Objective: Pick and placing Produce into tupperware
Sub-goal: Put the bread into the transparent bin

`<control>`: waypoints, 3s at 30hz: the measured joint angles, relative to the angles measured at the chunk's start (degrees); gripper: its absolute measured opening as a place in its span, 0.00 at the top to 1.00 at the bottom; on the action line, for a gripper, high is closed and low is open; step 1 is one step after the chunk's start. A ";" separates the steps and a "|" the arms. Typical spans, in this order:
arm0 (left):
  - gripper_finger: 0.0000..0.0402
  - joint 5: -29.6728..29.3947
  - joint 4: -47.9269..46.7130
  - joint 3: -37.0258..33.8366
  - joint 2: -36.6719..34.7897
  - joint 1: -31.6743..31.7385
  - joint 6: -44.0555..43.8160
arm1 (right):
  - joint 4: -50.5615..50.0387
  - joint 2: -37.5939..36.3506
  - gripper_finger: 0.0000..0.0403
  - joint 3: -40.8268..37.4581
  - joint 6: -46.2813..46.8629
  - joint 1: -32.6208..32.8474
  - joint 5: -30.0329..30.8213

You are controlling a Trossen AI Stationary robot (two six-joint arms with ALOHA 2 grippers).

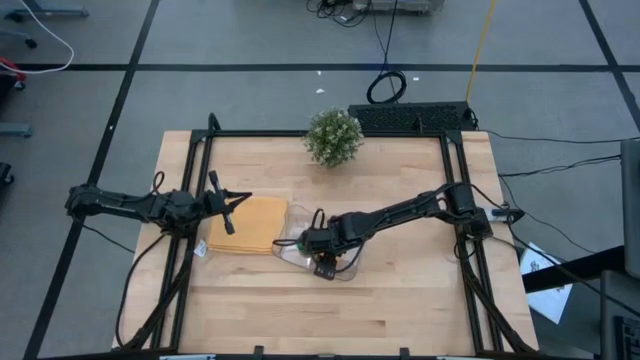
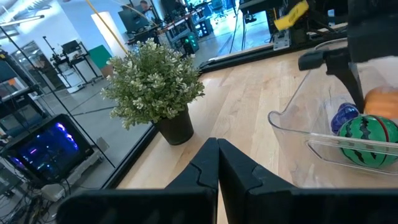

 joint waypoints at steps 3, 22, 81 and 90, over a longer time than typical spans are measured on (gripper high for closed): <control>0.99 0.00 0.00 0.00 0.00 0.02 0.00 | 0.08 0.42 0.48 0.00 -0.18 0.00 -0.05; 0.99 0.00 0.00 0.00 0.02 0.00 0.02 | 0.80 0.85 0.48 -0.02 -2.18 -0.04 -3.26; 0.99 -0.02 0.00 0.00 0.01 0.00 0.32 | 6.54 0.98 0.48 -3.72 -2.07 -0.15 -3.07; 0.99 -0.02 0.00 0.00 0.02 0.00 0.31 | 6.31 1.25 0.48 -3.72 -1.66 -0.13 -3.16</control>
